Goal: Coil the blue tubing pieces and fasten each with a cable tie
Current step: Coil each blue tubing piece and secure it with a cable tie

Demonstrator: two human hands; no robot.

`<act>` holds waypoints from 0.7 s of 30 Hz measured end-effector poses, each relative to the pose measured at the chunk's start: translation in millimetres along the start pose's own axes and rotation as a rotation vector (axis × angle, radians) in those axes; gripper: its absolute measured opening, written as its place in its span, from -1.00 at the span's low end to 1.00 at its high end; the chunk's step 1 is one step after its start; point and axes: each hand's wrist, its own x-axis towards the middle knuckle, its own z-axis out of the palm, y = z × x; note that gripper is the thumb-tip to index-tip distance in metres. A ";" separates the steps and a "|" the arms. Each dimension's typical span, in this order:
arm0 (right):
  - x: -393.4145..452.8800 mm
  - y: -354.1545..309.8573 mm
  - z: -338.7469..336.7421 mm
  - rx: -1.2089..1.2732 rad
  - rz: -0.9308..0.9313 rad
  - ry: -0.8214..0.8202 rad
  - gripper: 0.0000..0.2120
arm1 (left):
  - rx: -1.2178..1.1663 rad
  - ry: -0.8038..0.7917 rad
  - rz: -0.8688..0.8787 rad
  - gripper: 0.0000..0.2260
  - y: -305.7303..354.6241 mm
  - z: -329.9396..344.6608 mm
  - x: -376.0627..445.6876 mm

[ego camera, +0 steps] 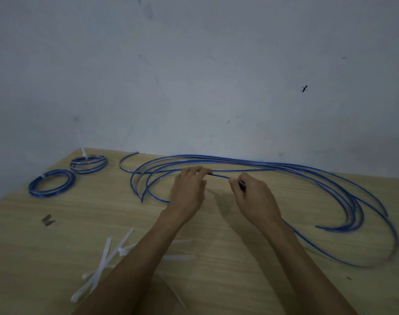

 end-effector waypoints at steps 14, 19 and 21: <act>1.2 -38.0 -17.6 -0.278 -0.090 0.018 -0.70 | -0.132 0.171 0.163 -0.80 18.7 -19.8 13.8; -1.1 -41.1 -27.3 -0.122 -0.074 0.189 -0.76 | -0.077 0.057 -0.092 -0.85 -15.8 -21.2 13.9; -0.6 -42.5 -31.7 -0.078 -0.064 0.190 -0.80 | -0.022 -0.019 -0.213 -0.83 -25.8 -21.9 11.8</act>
